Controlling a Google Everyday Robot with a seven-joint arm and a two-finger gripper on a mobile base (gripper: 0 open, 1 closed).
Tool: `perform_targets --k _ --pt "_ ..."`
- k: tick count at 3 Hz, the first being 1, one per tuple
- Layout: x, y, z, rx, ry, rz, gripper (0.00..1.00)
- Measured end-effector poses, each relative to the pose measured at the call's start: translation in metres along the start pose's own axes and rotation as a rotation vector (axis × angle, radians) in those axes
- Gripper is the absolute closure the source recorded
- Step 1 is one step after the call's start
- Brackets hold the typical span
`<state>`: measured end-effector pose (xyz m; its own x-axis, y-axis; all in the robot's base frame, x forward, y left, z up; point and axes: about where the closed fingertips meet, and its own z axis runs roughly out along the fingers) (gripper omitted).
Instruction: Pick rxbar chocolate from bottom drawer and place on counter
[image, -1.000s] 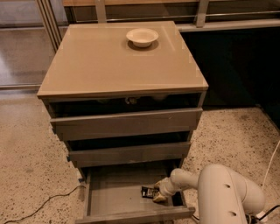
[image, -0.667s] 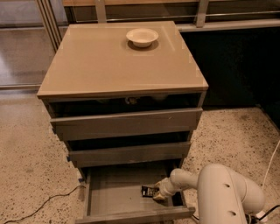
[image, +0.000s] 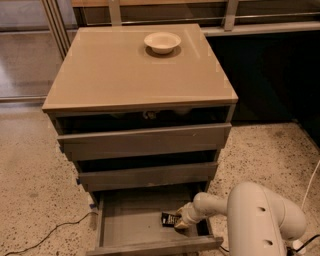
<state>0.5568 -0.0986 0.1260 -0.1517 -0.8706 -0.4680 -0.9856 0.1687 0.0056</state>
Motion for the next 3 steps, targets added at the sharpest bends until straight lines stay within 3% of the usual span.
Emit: perform_targets --k 2,3 --pt "-0.02 0.002 -0.031 0.025 0.001 -0.027 1.0" --pt "-0.028 0.004 -0.061 0.041 -0.002 -0.033 1.0"
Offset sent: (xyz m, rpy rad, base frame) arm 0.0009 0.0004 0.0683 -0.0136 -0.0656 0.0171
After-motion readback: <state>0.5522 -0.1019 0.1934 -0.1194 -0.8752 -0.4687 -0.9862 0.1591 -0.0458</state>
